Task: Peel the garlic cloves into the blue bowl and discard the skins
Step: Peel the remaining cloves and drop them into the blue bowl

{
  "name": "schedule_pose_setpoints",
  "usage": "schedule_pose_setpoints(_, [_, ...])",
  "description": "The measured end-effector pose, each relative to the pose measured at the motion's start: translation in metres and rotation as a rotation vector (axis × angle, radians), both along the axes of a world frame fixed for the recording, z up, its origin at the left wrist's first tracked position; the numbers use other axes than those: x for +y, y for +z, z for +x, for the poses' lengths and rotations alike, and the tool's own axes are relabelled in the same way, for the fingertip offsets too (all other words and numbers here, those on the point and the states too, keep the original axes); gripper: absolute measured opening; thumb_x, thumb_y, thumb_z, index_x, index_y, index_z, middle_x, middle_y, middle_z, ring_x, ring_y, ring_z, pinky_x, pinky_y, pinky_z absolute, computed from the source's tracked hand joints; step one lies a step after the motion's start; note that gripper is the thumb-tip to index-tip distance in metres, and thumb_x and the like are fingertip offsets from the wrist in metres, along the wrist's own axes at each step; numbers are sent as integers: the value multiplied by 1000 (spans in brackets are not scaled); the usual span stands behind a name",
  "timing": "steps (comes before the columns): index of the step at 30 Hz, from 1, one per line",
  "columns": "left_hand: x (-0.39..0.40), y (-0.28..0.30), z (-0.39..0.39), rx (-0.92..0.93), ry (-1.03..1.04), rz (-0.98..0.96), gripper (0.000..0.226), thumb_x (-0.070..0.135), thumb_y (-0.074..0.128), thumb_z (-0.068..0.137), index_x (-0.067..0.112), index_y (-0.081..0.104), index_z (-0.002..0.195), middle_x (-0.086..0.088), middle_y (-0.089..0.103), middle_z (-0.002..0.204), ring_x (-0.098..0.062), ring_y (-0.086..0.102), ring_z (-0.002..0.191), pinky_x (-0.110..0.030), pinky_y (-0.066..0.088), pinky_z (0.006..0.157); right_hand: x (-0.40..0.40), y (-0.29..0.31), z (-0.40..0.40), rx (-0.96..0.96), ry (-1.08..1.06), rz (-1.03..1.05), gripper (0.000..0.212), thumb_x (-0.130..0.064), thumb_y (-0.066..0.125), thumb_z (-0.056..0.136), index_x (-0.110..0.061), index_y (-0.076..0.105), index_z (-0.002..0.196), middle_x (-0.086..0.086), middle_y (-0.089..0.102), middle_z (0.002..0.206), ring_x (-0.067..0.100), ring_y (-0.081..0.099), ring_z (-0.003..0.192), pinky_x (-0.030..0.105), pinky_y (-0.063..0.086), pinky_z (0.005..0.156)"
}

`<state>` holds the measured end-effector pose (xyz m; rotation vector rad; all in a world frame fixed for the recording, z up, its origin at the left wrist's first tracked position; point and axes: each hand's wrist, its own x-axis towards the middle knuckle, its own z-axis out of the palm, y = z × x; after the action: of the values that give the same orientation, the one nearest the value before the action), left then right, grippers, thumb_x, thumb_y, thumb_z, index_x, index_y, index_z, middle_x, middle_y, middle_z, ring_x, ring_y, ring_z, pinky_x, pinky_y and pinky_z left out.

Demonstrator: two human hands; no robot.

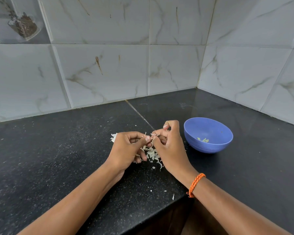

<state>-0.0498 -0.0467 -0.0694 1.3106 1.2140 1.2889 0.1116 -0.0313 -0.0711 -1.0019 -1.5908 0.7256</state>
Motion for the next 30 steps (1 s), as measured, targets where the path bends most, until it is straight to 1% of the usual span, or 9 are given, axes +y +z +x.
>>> schedule_pose_setpoints(3, [1, 0, -1, -46, -11, -20, 23, 23, 75, 101, 1, 79, 97, -15, 80, 94, -18, 62, 48, -23, 44, 40, -4, 4, 0, 131, 70, -68, 33, 4, 60, 101, -12, 34, 114, 15, 71, 100, 22, 78, 80, 31, 62, 80])
schedule_pose_setpoints(6, [1, 0, -1, -84, -12, -30, 23, 23, 76, 100, 1, 78, 98, -15, 80, 93, -18, 63, 48, -23, 45, 40, -6, 7, 0, 177, 93, -85, 34, 4, 61, 102, -10, 34, 116, 14, 74, 101, 21, 79, 82, 26, 60, 79])
schedule_pose_setpoints(11, [1, 2, -1, -100, 32, -27, 22, 23, 81, 95, 1, 81, 97, -15, 80, 90, -20, 66, 50, -25, 50, 42, -8, 9, -1, 160, 93, -18, 32, 5, 61, 102, -6, 35, 115, 11, 72, 96, 5, 73, 75, 16, 53, 73])
schedule_pose_setpoints(13, [1, 3, -1, -117, 50, -29, 21, 21, 82, 94, 0, 81, 95, -17, 80, 90, -20, 67, 52, -25, 54, 44, -8, 7, -1, 136, 78, 26, 32, 4, 62, 102, -9, 35, 113, 11, 71, 96, 4, 72, 74, 17, 53, 72])
schedule_pose_setpoints(17, [0, 5, -2, -137, 25, -10, 18, 16, 79, 97, -2, 82, 98, -19, 81, 94, -22, 74, 61, -24, 61, 55, -6, 2, -2, 74, 16, 103, 33, -3, 66, 101, -12, 38, 116, 10, 69, 99, 17, 75, 83, 24, 58, 74])
schedule_pose_setpoints(21, [-2, 7, 1, -149, -11, 3, 17, 14, 75, 100, -1, 83, 101, -18, 82, 96, -26, 79, 74, -27, 66, 67, -5, 0, -1, 29, -28, 159, 31, -3, 66, 101, -13, 39, 116, 7, 67, 98, 13, 71, 83, 18, 54, 71])
schedule_pose_setpoints(24, [-4, 8, 2, -177, -38, -1, 17, 13, 75, 99, -1, 83, 104, -18, 82, 98, -28, 80, 81, -28, 67, 75, -3, 0, 1, 18, -39, 162, 31, -3, 65, 102, -15, 40, 117, 6, 67, 100, 14, 71, 86, 17, 54, 73])
schedule_pose_setpoints(28, [-3, 6, 0, -176, -29, -2, 14, 9, 80, 94, -1, 83, 104, -20, 82, 97, -30, 79, 82, -30, 67, 76, -3, 0, 3, 29, 2, 105, 28, -4, 62, 104, -18, 44, 119, 2, 70, 100, 12, 71, 91, 19, 53, 76])
schedule_pose_setpoints(30, [-2, 4, -1, -158, -5, 6, 12, 8, 79, 95, 0, 83, 103, -19, 82, 97, -29, 79, 80, -31, 68, 75, -3, -2, 3, 23, 23, 88, 26, -4, 57, 106, -21, 46, 121, -3, 73, 101, 14, 72, 96, 24, 54, 79])
